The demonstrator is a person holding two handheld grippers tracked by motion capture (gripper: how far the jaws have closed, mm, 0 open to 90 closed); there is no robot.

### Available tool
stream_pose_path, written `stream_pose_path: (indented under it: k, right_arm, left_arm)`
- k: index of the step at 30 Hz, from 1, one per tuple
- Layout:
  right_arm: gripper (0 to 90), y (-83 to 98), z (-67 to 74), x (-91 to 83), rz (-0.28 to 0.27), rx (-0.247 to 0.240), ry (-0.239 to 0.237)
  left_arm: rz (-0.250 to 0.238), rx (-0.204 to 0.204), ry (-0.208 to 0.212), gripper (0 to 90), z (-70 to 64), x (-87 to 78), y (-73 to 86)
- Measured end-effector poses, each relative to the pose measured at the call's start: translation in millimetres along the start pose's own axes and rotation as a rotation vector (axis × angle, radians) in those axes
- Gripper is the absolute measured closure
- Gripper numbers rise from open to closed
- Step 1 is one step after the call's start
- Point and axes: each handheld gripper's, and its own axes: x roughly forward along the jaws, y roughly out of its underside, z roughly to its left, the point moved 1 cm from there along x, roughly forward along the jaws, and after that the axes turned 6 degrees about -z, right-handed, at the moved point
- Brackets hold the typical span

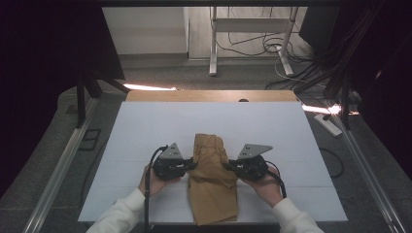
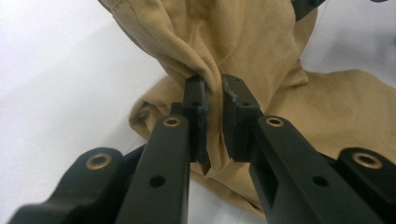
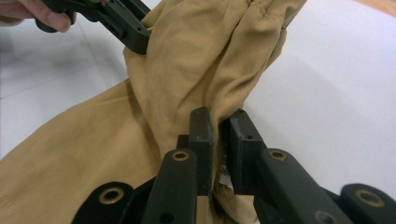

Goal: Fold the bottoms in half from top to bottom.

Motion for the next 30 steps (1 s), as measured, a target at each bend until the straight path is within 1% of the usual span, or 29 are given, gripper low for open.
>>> stream_pose_path:
  k: [3,8,11,18,25,30]
  right_arm:
    - [81.5,4.0,5.1,-0.9,0.005,0.002,-0.012]
    - [81.4,12.9,15.8,-1.4,0.035,-0.020,-0.024]
    - [81.4,18.3,20.1,-1.4,0.050,-0.020,-0.031]
    - [81.4,26.6,24.0,-3.8,0.065,-0.014,-0.044]
    - [81.4,30.4,26.9,-3.8,0.081,-0.017,-0.052]
    - [81.4,33.1,26.1,-3.9,0.087,-0.010,-0.057]
  left_arm:
    - [0.010,0.003,0.010,79.9,-3.6,-1.2,2.8]
    - [0.042,0.002,0.030,79.7,-8.8,0.4,11.3]
    - [0.055,-0.002,0.040,79.7,-10.1,0.5,13.9]
    - [0.073,-0.005,0.052,79.4,-12.6,0.5,17.4]
    - [0.089,-0.003,0.058,79.4,-14.6,1.7,19.7]
    - [0.094,-0.006,0.059,79.2,-15.4,2.4,20.8]
